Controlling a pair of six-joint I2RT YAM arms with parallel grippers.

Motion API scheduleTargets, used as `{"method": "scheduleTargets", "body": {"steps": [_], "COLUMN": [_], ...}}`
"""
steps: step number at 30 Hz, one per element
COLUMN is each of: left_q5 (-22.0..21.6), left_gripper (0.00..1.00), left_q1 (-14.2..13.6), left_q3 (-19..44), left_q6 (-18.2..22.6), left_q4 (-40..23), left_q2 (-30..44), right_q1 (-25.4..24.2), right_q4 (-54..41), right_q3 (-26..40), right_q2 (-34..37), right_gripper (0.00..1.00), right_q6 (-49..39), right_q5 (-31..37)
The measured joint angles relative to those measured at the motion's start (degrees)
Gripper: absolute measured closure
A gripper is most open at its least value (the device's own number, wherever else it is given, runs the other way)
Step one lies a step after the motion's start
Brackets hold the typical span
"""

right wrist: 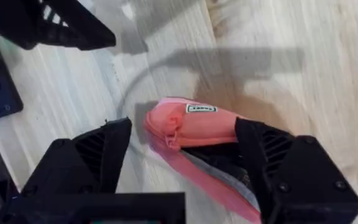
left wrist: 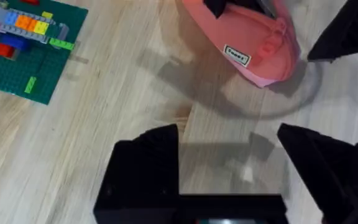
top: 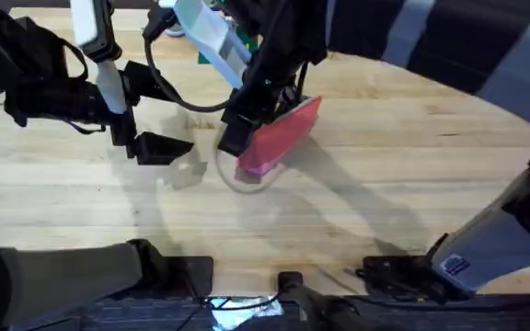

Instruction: Unzip the bag, pick up the pens from the table one at a time and place them inside, then zip the bag closed.

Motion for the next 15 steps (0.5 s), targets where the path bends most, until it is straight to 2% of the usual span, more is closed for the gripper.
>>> {"method": "scheduleTargets", "body": {"steps": [11, 15], "left_q5": [0.00, 0.00], "left_gripper": [0.007, 0.008], "left_q1": [0.00, 0.00], "left_q3": [0.00, -0.01], "left_q6": [-0.01, 0.00], "left_q4": [0.00, 0.00], "left_q2": [0.00, 0.00], "right_q1": [0.00, 0.00], "right_q4": [0.39, -0.31], "right_q3": [0.00, 0.00], "right_q2": [2.90, 2.98], "right_gripper": [0.008, 0.048], "right_q6": [-0.01, -0.02], "right_q5": [0.04, 0.04]}}
